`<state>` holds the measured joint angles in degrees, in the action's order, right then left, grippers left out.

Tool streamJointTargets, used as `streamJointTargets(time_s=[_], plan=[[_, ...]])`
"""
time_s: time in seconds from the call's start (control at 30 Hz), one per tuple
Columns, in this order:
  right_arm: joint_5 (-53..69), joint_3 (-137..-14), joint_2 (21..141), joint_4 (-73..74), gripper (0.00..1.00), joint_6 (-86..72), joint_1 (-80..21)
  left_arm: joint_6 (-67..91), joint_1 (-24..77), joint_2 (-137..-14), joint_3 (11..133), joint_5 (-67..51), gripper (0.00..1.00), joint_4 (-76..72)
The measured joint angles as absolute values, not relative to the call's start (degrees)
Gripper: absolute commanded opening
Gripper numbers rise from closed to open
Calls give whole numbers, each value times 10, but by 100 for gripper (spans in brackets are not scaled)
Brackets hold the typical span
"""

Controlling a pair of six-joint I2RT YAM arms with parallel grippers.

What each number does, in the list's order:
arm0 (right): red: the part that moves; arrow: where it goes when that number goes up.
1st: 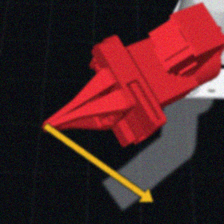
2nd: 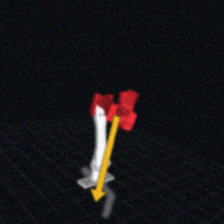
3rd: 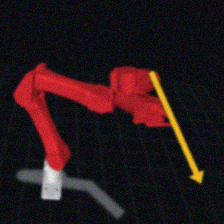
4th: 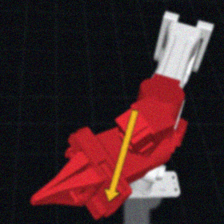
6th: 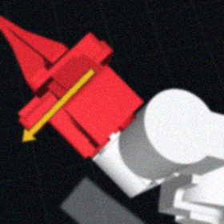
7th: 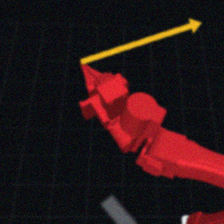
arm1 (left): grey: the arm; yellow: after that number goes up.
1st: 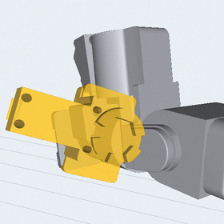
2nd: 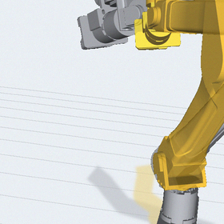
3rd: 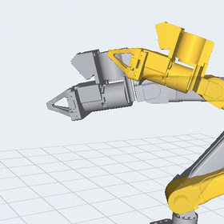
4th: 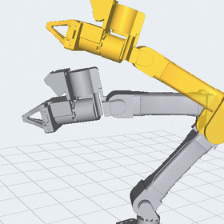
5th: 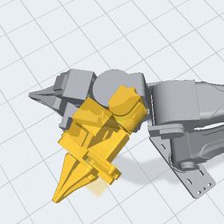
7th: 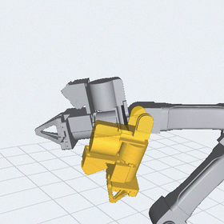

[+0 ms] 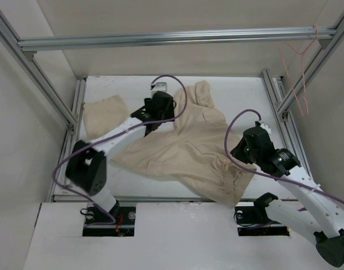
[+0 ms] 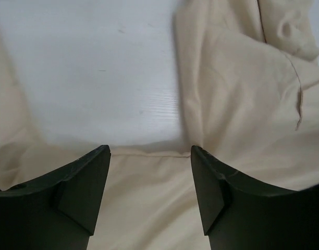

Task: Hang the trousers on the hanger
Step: Fold the trousers

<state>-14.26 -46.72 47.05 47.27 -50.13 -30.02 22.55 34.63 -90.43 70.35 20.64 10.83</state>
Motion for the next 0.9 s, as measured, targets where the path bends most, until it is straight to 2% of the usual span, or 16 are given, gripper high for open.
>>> streamJointTargets(time_s=[0.1,0.23,0.47,0.6,0.67,0.73,0.9], plan=[[-124,-464,482,427,27,-485,-300,192,359,-1018,766,180,64,86],[-102,-448,480,390,36,-478,-303,157,352,-1217,945,153,70,63],[-84,-415,459,381,39,-497,-340,123,335,-1432,1194,187,66,83],[-83,-410,443,381,42,-508,-342,124,329,-1444,1201,226,66,71],[-82,-402,442,379,47,-510,-342,124,326,-1440,1186,235,66,49],[-81,-389,443,378,51,-511,-342,125,322,-1426,1149,241,62,23],[-80,-369,459,377,53,-512,-342,125,310,-1419,1139,242,48,-3]])
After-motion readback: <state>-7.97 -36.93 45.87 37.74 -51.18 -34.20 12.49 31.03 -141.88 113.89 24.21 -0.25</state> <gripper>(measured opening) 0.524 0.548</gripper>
